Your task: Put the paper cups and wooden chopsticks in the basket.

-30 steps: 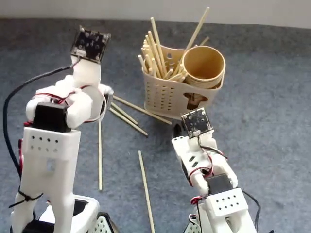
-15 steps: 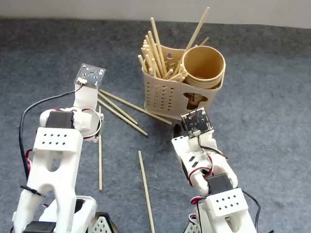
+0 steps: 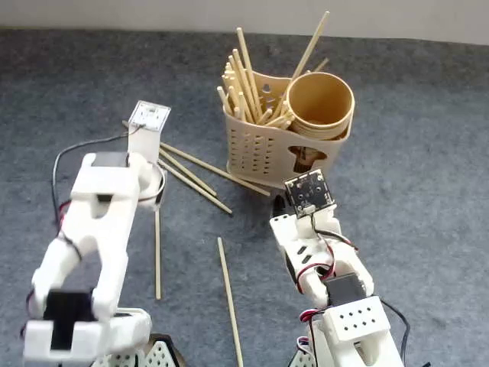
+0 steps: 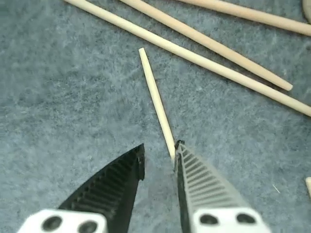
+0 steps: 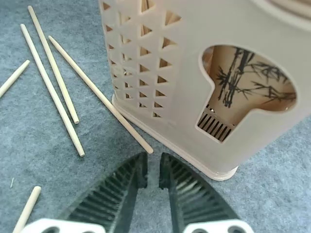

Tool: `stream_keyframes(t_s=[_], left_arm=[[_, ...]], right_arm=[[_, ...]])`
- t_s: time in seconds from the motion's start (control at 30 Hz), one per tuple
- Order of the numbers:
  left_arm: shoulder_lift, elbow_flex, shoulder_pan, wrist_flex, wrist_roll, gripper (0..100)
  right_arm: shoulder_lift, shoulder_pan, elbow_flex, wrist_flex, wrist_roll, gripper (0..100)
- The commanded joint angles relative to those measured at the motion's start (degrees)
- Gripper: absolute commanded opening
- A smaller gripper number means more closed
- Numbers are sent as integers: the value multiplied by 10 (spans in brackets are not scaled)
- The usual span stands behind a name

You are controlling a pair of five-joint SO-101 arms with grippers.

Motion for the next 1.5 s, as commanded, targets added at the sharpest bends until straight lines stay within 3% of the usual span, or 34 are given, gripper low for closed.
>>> stream_keyframes(t_s=[0.0,0.27,0.4,0.6,0.87,1.03,1.17,1.47], left_arm=[[88,-98,-7,-9,-3,109],[259,-219,-7,-4,0,108],[308,-268,-8,22,47,107],[335,-301,-8,53,47,7],[333,-298,-32,71,47,6],[327,-299,-46,71,48,6],[281,-255,-55,63,49,6],[127,-94,-85,-63,51,6]], right_arm=[[-13,-5,-7,-13,6,58],[-10,-5,-7,-11,6,58],[-9,-12,-8,27,4,58],[-9,-102,-59,127,7,58],[-1,-190,-95,205,4,62],[109,-239,-166,236,-10,63],[252,-244,-255,242,-97,71],[474,-245,-376,238,-135,114]])
